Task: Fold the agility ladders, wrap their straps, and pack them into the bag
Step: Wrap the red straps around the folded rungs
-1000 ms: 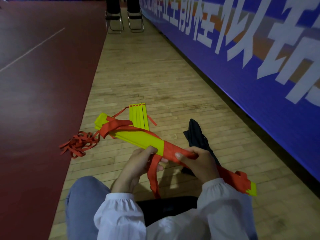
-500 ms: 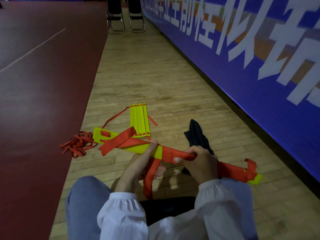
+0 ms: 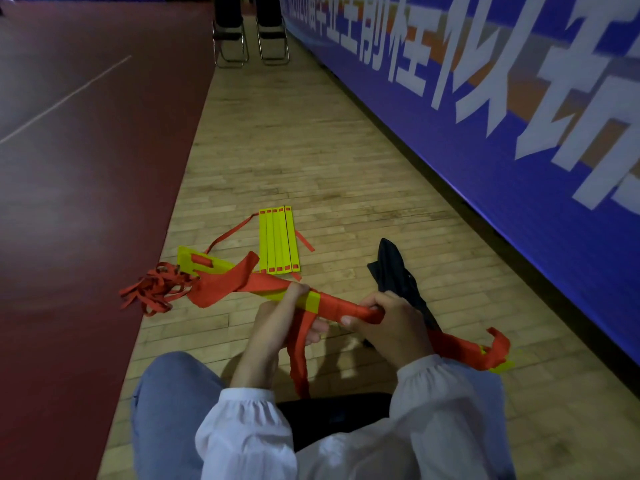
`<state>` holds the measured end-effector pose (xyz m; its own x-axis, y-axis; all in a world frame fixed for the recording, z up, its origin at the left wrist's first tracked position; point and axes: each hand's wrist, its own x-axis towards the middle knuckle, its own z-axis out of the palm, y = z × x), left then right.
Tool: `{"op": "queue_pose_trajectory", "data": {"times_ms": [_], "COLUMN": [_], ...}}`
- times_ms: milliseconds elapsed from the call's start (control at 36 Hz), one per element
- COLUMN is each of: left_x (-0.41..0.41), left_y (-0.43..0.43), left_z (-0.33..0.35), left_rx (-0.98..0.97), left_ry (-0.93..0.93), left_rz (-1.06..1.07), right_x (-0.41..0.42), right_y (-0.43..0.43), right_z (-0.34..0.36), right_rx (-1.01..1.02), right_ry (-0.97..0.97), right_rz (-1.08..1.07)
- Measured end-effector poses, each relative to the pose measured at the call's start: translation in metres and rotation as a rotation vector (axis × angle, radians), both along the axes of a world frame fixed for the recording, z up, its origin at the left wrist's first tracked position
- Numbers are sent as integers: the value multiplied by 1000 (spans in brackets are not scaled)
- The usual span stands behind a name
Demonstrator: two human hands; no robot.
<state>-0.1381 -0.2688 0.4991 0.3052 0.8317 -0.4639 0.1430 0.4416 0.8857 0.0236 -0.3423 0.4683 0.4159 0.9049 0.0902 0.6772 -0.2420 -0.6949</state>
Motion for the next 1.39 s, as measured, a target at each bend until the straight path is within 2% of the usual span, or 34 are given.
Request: {"op": "queue_pose_trajectory", "data": {"times_ms": [167, 417, 556, 750, 944, 1139, 1389], "left_x": [2, 3, 4, 2, 2, 6, 5], "left_y": [-4, -6, -6, -4, -5, -4, -2], "left_z": [6, 8, 11, 11, 10, 6, 1], "left_rx": [70, 71, 44, 9, 27, 77, 139], "left_ry": [1, -2, -35, 5, -32, -63, -110], "left_rz": [-41, -77, -79, -119, -105, -12, 21], "right_x": [1, 3, 1, 0, 3, -1, -5], "right_y": [-4, -5, -4, -2, -1, 1, 3], "right_z": [8, 6, 6, 6, -5, -7, -5], "right_rx": [-199, -245, -202, -149, -45, -19, -18], "right_ry": [62, 86, 125, 114, 68, 15, 69], "right_rz": [53, 78, 30, -49, -146, -130, -105]}}
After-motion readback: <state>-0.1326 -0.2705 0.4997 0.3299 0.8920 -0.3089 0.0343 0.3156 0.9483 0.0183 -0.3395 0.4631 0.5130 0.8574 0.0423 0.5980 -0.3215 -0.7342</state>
